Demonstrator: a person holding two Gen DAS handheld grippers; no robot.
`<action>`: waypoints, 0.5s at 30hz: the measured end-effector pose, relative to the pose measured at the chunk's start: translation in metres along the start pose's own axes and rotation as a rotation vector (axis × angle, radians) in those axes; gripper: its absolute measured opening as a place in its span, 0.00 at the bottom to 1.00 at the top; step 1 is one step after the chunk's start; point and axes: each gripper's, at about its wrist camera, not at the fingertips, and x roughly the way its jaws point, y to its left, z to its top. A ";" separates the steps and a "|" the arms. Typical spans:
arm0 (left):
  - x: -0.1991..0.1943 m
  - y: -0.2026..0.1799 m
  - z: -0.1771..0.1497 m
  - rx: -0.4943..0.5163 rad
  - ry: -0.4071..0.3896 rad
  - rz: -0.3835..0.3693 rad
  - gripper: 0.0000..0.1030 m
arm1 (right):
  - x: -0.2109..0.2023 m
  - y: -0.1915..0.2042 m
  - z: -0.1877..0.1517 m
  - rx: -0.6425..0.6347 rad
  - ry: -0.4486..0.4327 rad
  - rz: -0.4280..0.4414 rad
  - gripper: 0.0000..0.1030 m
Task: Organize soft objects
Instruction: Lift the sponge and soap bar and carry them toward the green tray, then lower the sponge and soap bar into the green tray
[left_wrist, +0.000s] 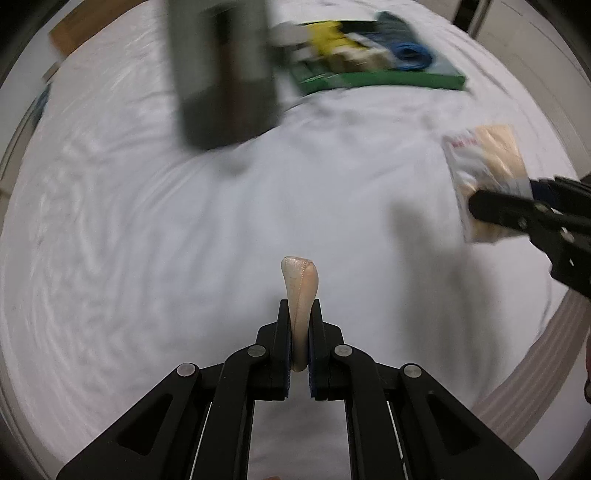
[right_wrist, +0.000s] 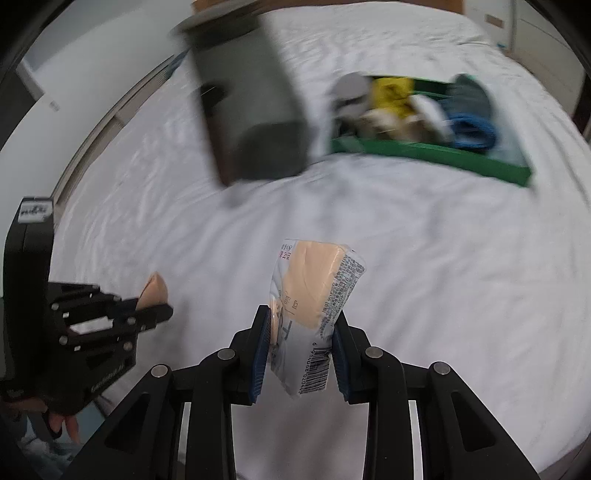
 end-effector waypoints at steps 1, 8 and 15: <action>-0.001 -0.012 0.012 0.006 -0.008 -0.015 0.05 | -0.008 -0.017 0.005 0.006 -0.010 -0.014 0.29; -0.010 -0.075 0.123 0.002 -0.144 -0.077 0.05 | -0.046 -0.099 0.055 -0.005 -0.105 -0.080 0.29; 0.000 -0.073 0.242 -0.098 -0.269 -0.050 0.05 | -0.031 -0.152 0.128 0.018 -0.200 -0.070 0.29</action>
